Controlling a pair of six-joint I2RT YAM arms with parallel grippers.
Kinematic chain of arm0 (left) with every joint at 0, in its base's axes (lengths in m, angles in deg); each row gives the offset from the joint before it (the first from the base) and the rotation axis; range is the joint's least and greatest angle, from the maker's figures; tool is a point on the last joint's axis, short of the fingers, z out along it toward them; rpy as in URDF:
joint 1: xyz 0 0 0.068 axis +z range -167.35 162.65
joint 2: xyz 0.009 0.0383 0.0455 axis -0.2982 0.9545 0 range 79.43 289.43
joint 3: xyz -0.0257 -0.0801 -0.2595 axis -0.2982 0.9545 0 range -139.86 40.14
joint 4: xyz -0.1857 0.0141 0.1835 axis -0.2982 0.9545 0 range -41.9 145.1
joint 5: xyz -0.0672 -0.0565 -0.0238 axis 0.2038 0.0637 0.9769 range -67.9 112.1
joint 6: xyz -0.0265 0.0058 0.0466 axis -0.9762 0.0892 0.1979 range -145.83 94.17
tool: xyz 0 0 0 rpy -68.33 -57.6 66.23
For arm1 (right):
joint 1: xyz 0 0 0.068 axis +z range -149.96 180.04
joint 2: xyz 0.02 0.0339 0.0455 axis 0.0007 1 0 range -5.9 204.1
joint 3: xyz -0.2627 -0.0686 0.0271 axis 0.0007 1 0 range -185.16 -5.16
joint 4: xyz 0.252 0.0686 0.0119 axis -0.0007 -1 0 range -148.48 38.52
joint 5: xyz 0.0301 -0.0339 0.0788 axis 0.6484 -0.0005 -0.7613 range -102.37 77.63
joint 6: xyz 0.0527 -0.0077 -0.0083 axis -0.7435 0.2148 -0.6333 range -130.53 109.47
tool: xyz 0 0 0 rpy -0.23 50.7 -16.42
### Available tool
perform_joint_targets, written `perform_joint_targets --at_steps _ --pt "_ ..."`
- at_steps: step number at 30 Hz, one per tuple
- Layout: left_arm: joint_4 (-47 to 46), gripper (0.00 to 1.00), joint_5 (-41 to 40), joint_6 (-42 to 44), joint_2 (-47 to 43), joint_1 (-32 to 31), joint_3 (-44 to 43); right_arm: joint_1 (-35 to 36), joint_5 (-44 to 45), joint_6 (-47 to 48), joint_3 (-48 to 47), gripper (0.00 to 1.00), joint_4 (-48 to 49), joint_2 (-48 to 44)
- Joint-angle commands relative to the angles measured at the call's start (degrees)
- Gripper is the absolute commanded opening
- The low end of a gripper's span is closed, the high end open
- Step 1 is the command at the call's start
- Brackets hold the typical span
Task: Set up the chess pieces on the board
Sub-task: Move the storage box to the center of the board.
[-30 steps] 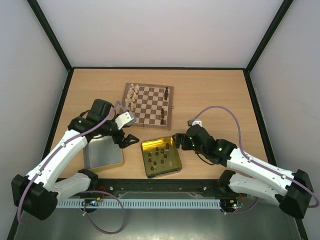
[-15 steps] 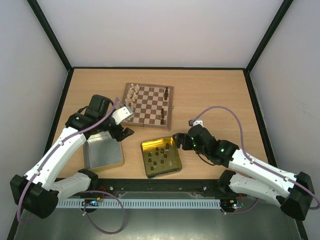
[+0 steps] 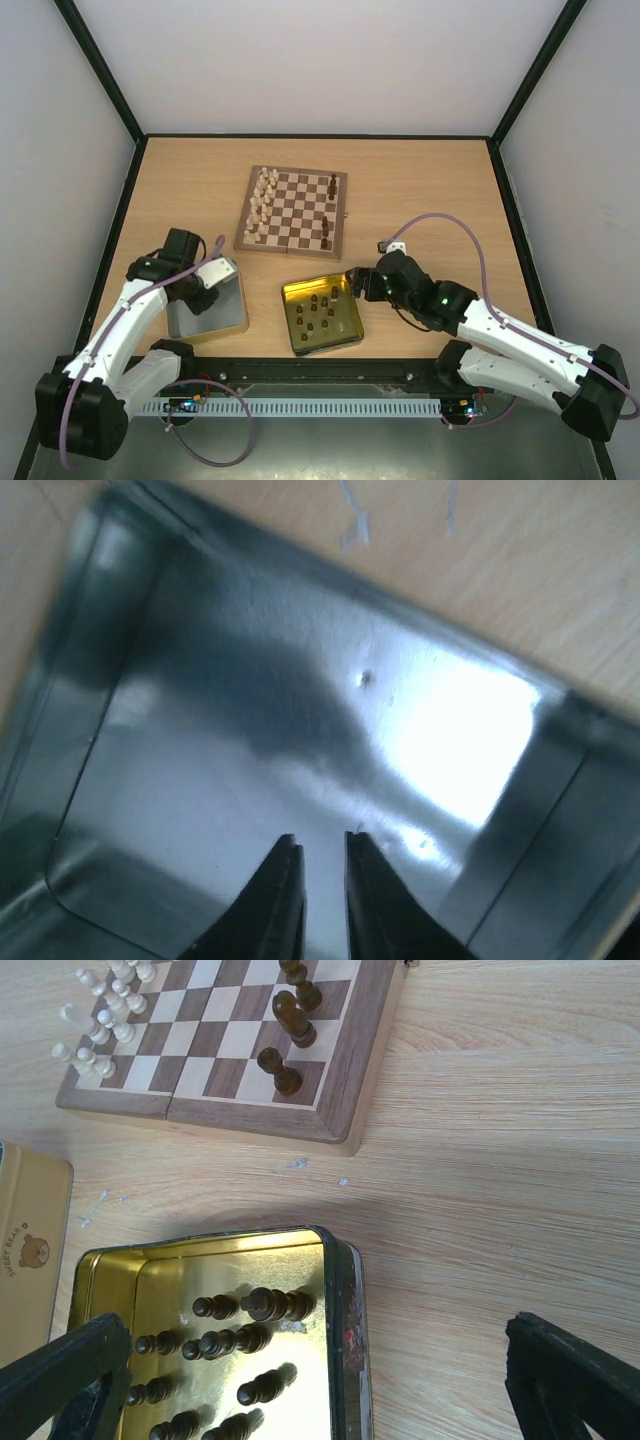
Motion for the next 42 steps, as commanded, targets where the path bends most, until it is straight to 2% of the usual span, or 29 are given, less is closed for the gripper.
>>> perform_joint_targets --at_steps 1,3,9,15,18,23,26,28,30,33,35,39,42 --pt "-2.3 0.07 -1.4 6.1 1.2 6.3 3.9 0.4 0.5 -0.5 0.5 0.98 -0.4 0.5" --pt "-3.4 0.04 -0.8 8.3 3.7 9.8 4.2 0.5 0.6 -0.6 0.2 0.98 -0.7 0.7" --pt "-11.7 0.03 -3.9 14.4 16.0 21.7 4.0 0.4 0.8 -0.9 0.0 0.98 -1.2 0.7" --pt "-20.6 0.02 -9.7 15.3 34.9 31.1 -7.3 0.4 1.9 -1.0 -0.3 0.98 -0.9 2.3" --pt "-21.7 0.02 -12.1 10.1 45.7 32.3 -20.5 0.4 2.3 -0.9 -0.6 0.98 0.2 4.6" --pt "-13.7 0.02 -10.9 0.1 61.5 28.9 -52.6 0.4 2.3 -0.2 -2.5 0.98 3.1 10.2" --pt "-6.3 0.02 -8.7 -3.8 66.7 26.6 -71.0 0.4 3.9 -0.2 -4.9 0.98 2.2 13.2" --pt "-3.6 0.02 -4.6 -5.6 66.1 26.2 -76.3 0.4 5.6 -0.9 -5.7 0.98 1.1 13.3" --pt "-3.5 0.02 -1.6 -6.0 62.7 25.9 -74.3 0.4 7.2 -2.0 -5.5 0.98 0.4 11.9" --pt "-4.8 0.02 1.7 -4.6 55.0 25.6 -64.1 0.4 7.9 -3.1 -4.6 1.00 -0.2 8.8" --pt "-6.2 0.02 4.2 -2.9 48.1 25.7 -54.7 0.4 6.0 -3.2 -4.0 0.96 0.5 7.2" --pt "-8.9 0.05 8.3 -0.4 33.0 25.1 -36.0 0.6 -2.1 -3.8 -2.6 0.81 2.9 8.2" --pt "-10.1 0.08 9.7 -1.2 25.0 24.0 -25.0 2.9 -2.6 -5.4 -1.8 0.78 2.4 10.5"
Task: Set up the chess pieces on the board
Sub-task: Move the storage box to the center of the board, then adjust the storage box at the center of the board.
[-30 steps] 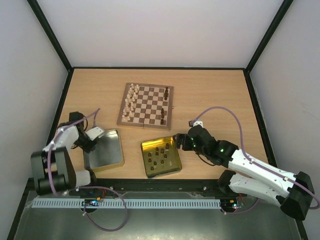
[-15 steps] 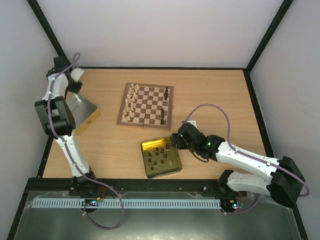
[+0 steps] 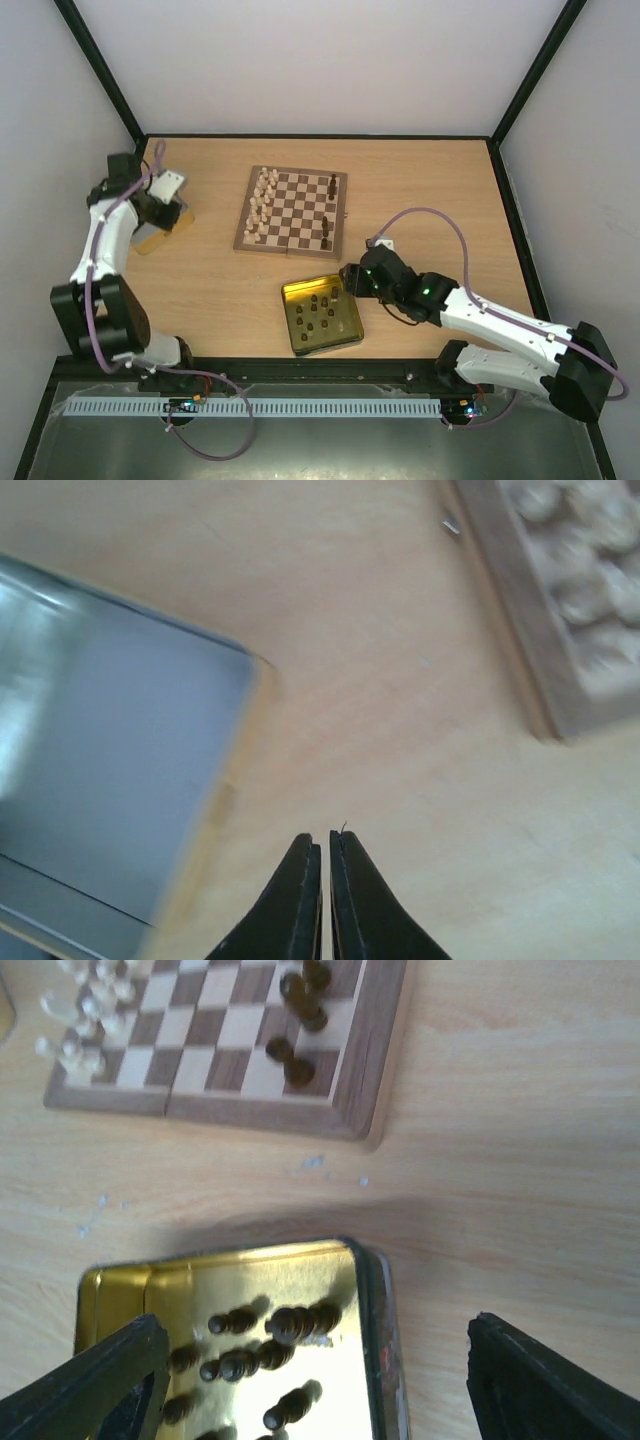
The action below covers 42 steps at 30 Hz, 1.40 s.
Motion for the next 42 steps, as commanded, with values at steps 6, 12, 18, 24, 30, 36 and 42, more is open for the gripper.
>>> perform_joint_targets --at_steps 6,12,18,24,30,36,42 --pt "-2.5 0.14 4.7 -4.4 -18.3 -6.4 20.7 3.4 -1.3 -6.6 5.1 0.71 -2.2 3.3" --pt "-6.9 0.19 2.8 -10.1 -20.1 -11.9 24.7 3.5 -4.5 -9.9 9.6 0.62 -0.3 3.1" --pt "-9.5 0.26 5.2 -13.6 -19.1 -13.9 27.4 3.8 -4.5 -10.0 9.9 0.60 -1.9 3.3" --pt "-10.1 0.33 5.7 -14.8 -19.5 -15.0 27.6 3.8 -3.1 -10.6 10.2 0.58 -4.1 3.4" --pt "-10.2 0.35 4.9 -15.2 -19.2 -16.5 27.6 3.8 -1.7 -12.2 10.8 0.53 -5.8 3.4" --pt "-10.7 0.37 3.8 -15.9 -19.5 -18.2 27.8 3.8 0.6 -13.9 10.6 0.48 -8.8 2.8" --pt "-11.0 0.38 2.5 -16.5 -19.8 -19.1 27.9 3.8 7.5 -17.5 9.4 0.43 -14.8 0.8"
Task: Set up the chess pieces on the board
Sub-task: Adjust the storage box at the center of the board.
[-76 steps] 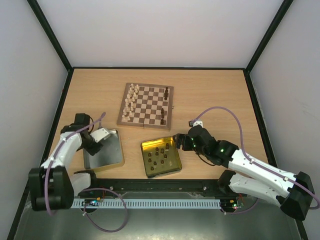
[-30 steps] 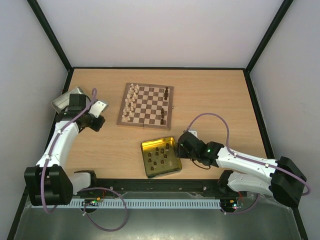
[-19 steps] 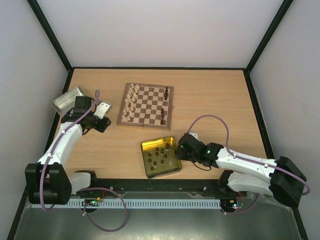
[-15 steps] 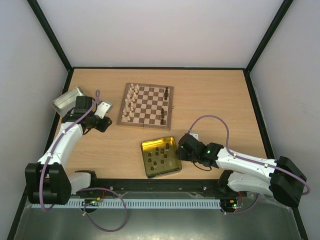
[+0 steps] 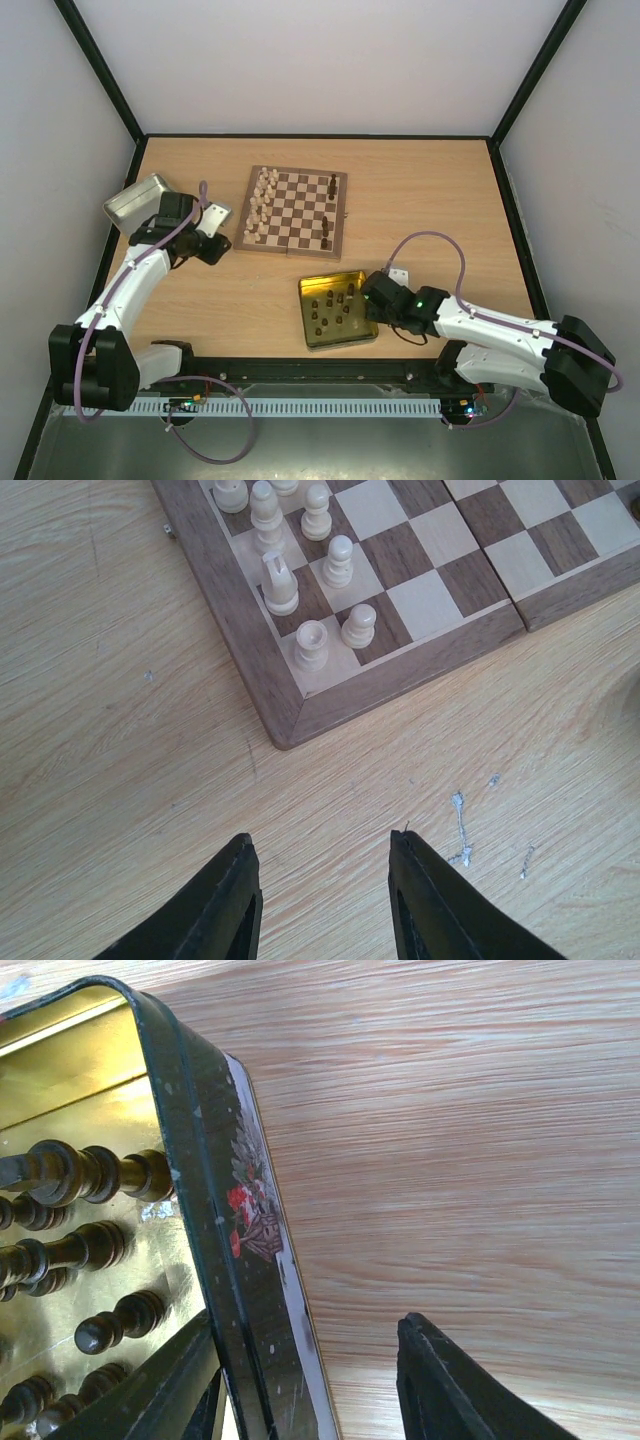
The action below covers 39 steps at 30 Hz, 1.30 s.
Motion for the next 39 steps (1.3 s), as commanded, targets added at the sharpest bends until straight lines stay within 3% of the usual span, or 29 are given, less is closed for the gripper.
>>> perform_joint_targets --at_steps 1,12,17,20,27,39 --pt "-0.9 0.38 -1.1 -1.1 -0.5 -0.7 0.8 0.2 7.9 -3.9 -0.7 0.43 -8.2 -1.8" --pt "-1.3 0.39 -1.3 -1.4 -0.6 -1.7 0.9 0.2 14.9 -5.4 -8.5 0.50 -16.2 -0.6" --pt "-1.3 0.40 -1.6 -1.4 -0.5 -1.9 0.9 0.8 8.8 -0.5 -13.2 0.47 -13.5 1.7" --pt "-1.3 0.40 -1.6 -1.6 -0.3 -1.9 0.9 5.9 7.1 0.4 -17.0 0.44 -11.1 5.6" --pt "-1.7 0.40 -2.5 -1.9 0.0 -2.0 1.0 18.7 6.3 3.4 -31.5 0.43 -10.0 25.3" --pt "-2.0 0.40 -3.0 -1.9 0.4 -2.0 1.2 20.0 -0.5 6.0 -30.4 0.35 -6.0 28.8"
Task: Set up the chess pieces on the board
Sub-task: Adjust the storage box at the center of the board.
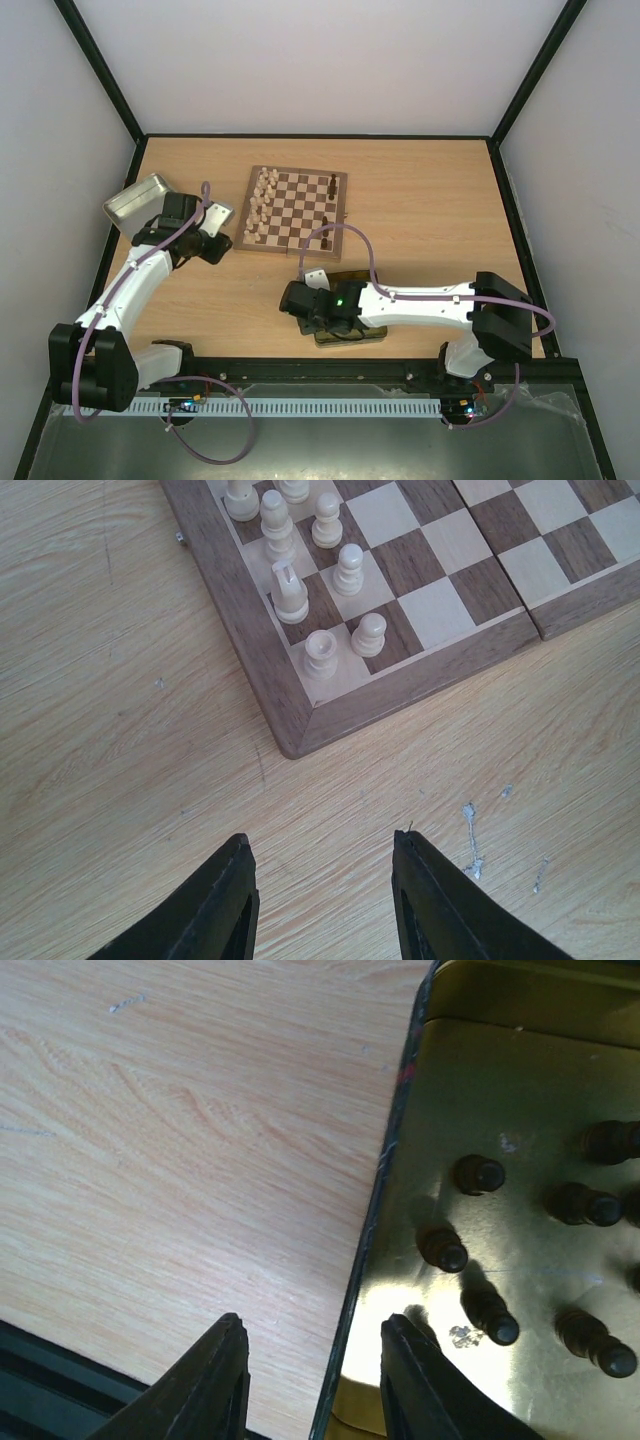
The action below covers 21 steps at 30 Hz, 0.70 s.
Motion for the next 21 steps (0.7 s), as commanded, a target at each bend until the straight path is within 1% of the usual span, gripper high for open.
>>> perform_joint_targets --at_steps 1,6,11,14,21 --pt "-0.4 0.40 -0.4 -0.6 0.5 -0.2 0.8 0.8 -2.6 1.3 1.1 0.33 0.9 -0.1" --pt "-0.5 0.40 -0.4 -0.7 1.2 -0.2 0.8 2.4 -5.3 1.6 3.1 0.27 1.6 0.2" --pt "-0.6 0.40 -0.5 -0.7 1.3 -0.2 0.7 3.5 -6.0 1.6 4.0 0.26 0.7 0.8" --pt "-0.7 0.41 -0.7 -0.7 1.1 -0.2 0.8 4.0 -6.2 1.5 4.5 0.23 -0.2 0.6" --pt "-0.8 0.41 -0.8 -0.7 1.3 -0.2 0.8 4.3 -6.5 -1.1 8.9 0.19 -1.9 -3.9"
